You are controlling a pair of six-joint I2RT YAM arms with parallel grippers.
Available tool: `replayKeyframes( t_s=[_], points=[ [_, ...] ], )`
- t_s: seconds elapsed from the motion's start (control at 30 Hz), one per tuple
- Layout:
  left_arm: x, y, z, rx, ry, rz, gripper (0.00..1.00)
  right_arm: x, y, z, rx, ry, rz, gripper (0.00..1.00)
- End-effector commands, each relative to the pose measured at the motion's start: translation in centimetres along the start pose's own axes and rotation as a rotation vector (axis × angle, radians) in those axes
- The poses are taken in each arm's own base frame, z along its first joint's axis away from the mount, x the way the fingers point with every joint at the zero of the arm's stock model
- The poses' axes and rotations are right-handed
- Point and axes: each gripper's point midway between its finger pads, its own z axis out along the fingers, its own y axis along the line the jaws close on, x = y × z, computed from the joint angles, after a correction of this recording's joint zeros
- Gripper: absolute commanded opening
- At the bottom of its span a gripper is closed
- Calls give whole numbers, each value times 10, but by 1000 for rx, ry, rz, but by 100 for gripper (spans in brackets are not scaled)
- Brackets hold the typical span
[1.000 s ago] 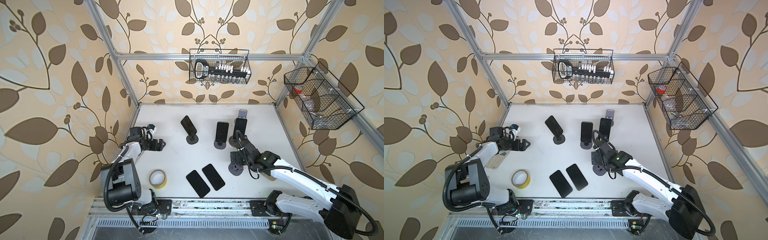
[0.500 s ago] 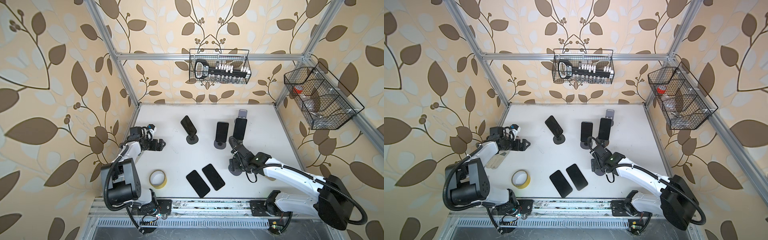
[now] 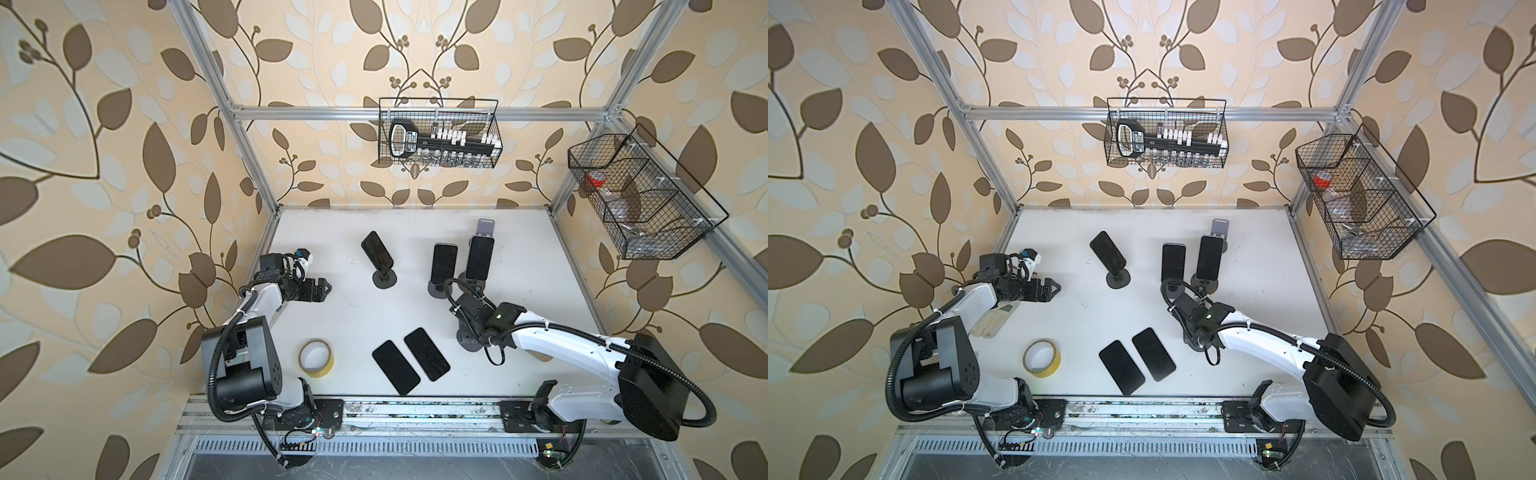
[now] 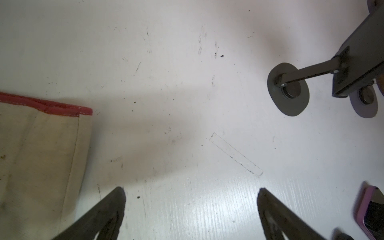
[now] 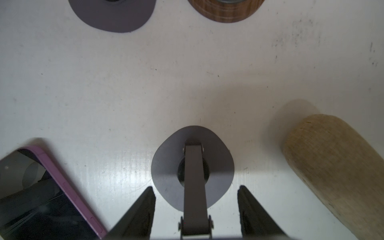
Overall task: Remove the phone from the phone stand
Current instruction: Pick up the phone stand from the center of the table, then place the phone stand at the middle-right of the table.
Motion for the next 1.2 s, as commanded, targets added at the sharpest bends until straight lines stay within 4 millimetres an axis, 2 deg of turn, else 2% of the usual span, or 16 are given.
replayKeyframes(
  t_s=[0.0,0.17,0.33,0.6,0.8,1.03,1.17],
  points=[
    [-14,-1,-5,7,-29,30,99,-10,-2,-7,19,-31,35,60],
    [-13,-2,-5,8,-28,32,99,-19,-3,-13,-3,-51,54,54],
    [-13,-2,-5,8,-27,32,99,-29,-8,-16,-32,-57,93,53],
    [-13,-3,-5,13,-26,34,99,-55,-34,-22,-28,-85,157,54],
    [-13,-3,-5,13,-26,35,99,-67,-67,-19,15,-92,231,55],
    [-12,-4,-5,17,-24,34,99,-84,-119,-14,69,-126,367,55],
    [-12,-3,-5,17,-24,34,99,-98,-136,-16,77,-156,416,56]
  ],
)
